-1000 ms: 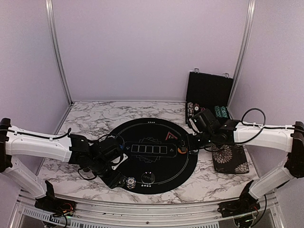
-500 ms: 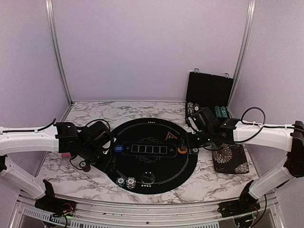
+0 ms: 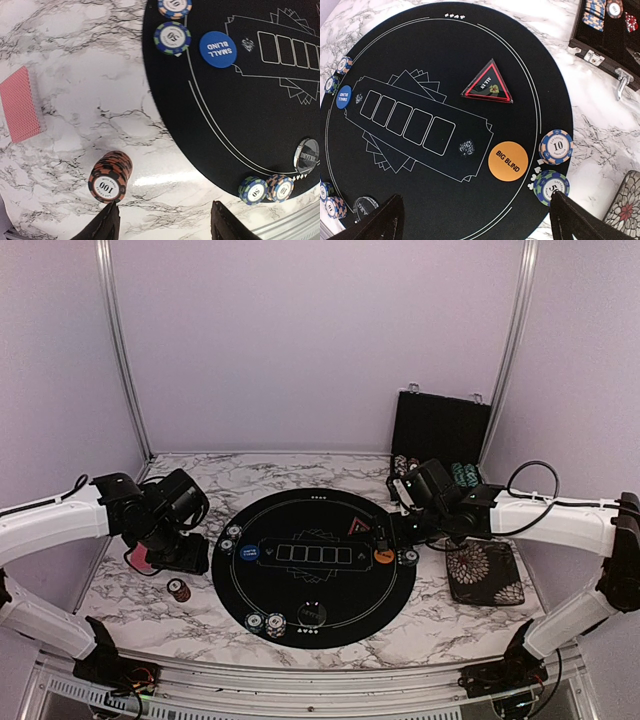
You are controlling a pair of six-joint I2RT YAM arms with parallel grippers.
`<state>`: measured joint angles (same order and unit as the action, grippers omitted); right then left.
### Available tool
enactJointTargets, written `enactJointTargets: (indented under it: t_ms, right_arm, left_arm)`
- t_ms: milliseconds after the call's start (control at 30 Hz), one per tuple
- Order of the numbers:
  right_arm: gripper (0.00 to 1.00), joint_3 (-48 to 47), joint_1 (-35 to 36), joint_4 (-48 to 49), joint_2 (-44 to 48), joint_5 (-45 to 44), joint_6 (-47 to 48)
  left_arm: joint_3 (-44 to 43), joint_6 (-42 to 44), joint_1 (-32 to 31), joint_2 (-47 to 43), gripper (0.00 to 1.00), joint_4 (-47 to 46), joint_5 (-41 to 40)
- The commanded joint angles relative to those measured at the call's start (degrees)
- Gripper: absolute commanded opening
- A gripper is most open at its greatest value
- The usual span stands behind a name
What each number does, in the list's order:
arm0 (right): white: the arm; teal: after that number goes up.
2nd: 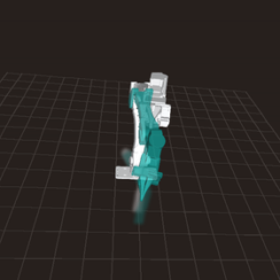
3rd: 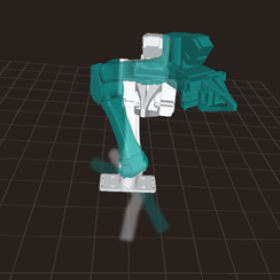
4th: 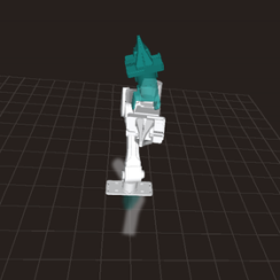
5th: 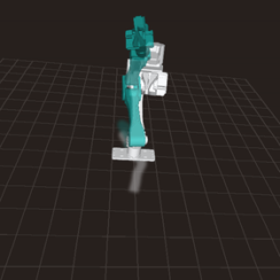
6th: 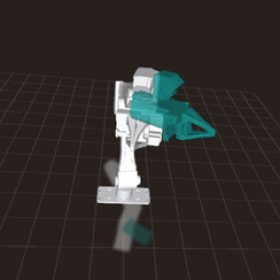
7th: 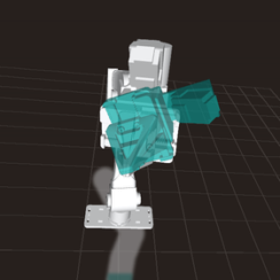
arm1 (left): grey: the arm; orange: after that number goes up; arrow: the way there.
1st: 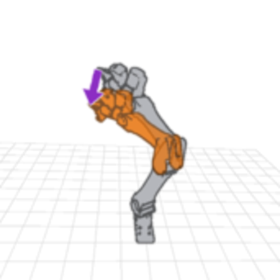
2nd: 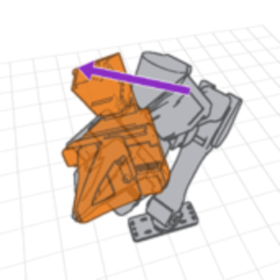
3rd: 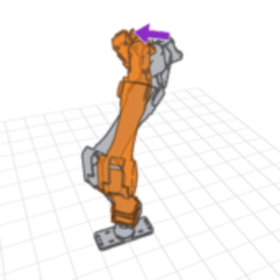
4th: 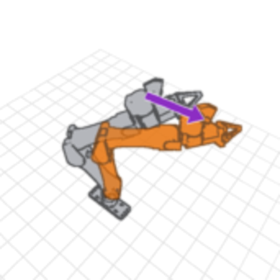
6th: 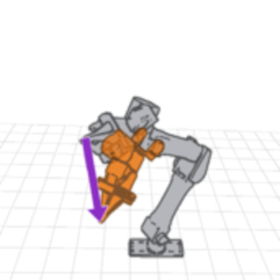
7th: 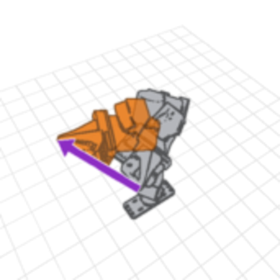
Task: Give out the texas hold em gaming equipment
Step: Pick up the pile of poker chips from the pile of poker chips.
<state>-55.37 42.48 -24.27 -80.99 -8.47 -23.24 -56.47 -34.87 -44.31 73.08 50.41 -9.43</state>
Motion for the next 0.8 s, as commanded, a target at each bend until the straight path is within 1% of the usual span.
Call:
enactJointTargets:
  t_ms: [0,400,767]
  right_arm:
    - [0.98,-1.3,-0.5,1.3,0.0,-0.4,1.0]
    - [0.98,0.1,-1.1,2.7,0.0,1.2,1.5]
    - [0.98,1.2,-1.6,3.5,0.3,1.9,1.5]
  left_arm:
    - [0.2,-2.6,2.8,-2.3,0.64,5.1,-2.3]
    - [5.4,-3.4,8.9,-4.4,0.64,5.8,-0.3]
    - [8.3,-1.8,11.0,-2.7,0.67,3.6,2.6]
